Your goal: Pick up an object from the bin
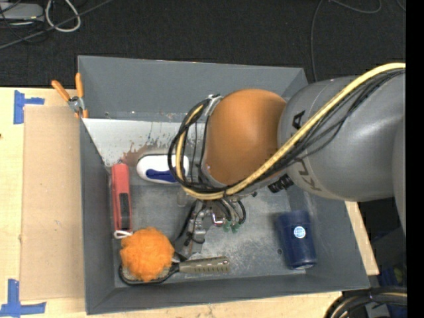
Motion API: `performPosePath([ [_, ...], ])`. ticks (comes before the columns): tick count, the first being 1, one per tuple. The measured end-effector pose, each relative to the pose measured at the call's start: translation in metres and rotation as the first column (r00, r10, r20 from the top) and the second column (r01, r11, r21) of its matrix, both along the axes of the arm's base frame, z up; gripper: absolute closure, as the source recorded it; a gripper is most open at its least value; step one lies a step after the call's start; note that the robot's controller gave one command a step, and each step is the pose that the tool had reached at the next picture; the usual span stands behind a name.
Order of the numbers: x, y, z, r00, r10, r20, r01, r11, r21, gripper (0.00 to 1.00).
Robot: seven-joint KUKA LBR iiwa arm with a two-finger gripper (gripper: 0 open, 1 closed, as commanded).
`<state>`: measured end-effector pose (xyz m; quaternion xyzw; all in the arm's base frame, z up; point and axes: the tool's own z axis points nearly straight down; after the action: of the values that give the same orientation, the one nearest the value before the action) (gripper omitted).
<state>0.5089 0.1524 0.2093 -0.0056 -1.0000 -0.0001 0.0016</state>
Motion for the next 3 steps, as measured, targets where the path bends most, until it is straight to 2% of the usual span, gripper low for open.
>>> performPosePath([
  [1,0.000,0.000,0.000,1.000,0.000,0.000,0.000,1.000,0.000,0.00],
  [2,-0.009,0.024,-0.041,0.996,0.088,0.000,-0.088,0.996,0.000,0.00],
  [3,-0.039,0.015,-0.064,0.989,0.146,0.001,-0.146,0.989,-0.001,0.00],
])
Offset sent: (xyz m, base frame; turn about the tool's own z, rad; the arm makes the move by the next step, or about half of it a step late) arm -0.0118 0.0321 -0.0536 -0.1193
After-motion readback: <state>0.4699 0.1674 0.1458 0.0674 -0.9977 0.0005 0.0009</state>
